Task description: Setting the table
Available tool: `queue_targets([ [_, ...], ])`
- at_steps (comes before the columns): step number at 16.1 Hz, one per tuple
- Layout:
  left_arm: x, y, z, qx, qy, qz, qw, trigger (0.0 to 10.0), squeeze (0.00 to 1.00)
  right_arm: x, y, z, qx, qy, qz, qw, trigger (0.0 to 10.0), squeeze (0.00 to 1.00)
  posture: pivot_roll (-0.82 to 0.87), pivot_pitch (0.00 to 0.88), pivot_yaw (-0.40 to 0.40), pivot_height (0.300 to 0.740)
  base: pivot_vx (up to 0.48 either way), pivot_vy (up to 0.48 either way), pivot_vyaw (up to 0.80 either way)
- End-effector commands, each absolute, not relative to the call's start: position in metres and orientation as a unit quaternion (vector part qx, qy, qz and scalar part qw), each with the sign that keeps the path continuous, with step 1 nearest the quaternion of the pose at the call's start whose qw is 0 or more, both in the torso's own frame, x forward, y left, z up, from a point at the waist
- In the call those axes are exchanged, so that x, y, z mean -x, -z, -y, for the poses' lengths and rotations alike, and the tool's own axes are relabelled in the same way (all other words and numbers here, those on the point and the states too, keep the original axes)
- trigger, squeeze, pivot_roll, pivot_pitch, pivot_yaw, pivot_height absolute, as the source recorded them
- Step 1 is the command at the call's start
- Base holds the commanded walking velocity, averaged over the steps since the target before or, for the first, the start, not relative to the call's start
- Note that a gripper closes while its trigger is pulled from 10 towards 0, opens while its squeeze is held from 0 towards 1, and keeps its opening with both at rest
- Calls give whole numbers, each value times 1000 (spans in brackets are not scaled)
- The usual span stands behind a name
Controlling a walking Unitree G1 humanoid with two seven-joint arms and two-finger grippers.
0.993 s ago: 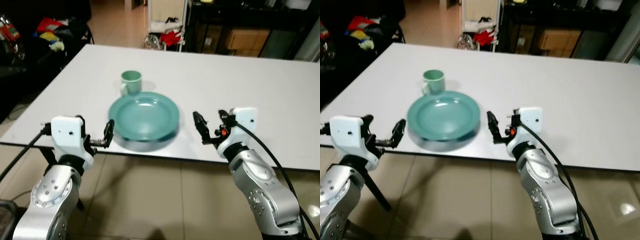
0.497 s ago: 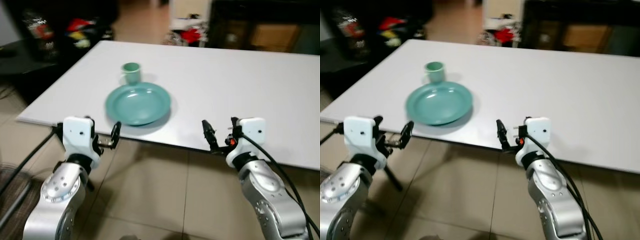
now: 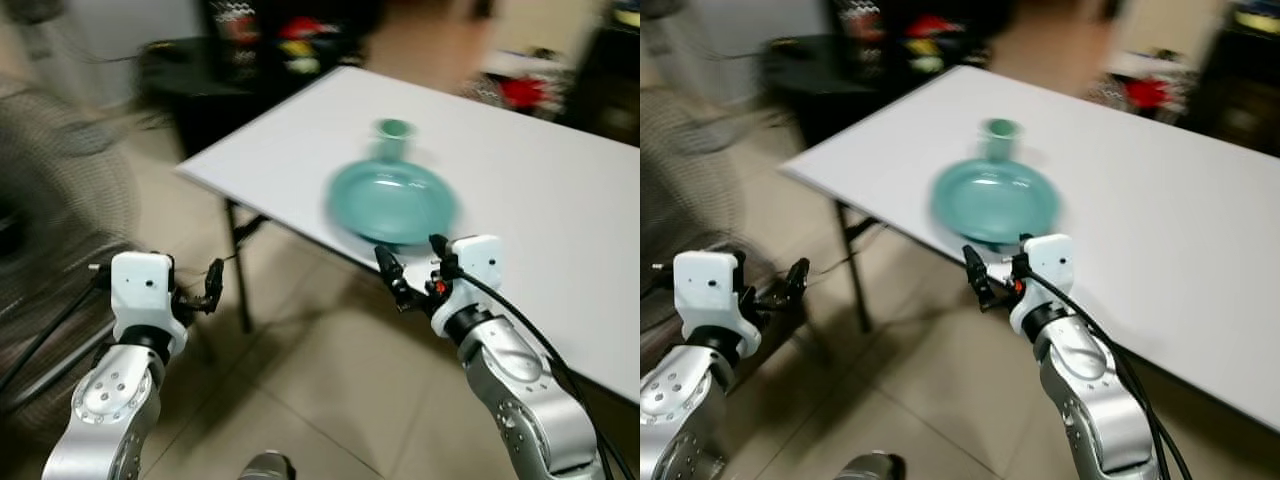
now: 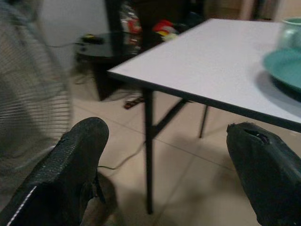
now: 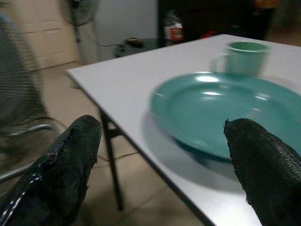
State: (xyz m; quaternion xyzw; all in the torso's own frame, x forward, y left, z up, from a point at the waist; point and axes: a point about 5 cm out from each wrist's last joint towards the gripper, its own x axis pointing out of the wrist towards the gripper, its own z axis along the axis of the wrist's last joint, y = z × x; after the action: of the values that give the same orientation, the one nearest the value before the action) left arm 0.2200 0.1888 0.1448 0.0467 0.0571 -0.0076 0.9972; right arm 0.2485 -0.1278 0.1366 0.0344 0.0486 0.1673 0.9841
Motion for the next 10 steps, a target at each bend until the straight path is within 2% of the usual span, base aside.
queue_targets([
  [1, -221, -149, -186, -49, 8, -45, 998, 10000, 0, -251, -138, 131, -36, -162, -48, 985, 10000, 1000, 94, 0, -14, 740, 0, 0, 800],
  [10, -233, -152, -187, -60, 4, -36, 998, 10000, 0, -256, -139, 127, -37, -186, -45, 981, 10000, 1000, 81, 0, -17, 740, 0, 0, 800],
])
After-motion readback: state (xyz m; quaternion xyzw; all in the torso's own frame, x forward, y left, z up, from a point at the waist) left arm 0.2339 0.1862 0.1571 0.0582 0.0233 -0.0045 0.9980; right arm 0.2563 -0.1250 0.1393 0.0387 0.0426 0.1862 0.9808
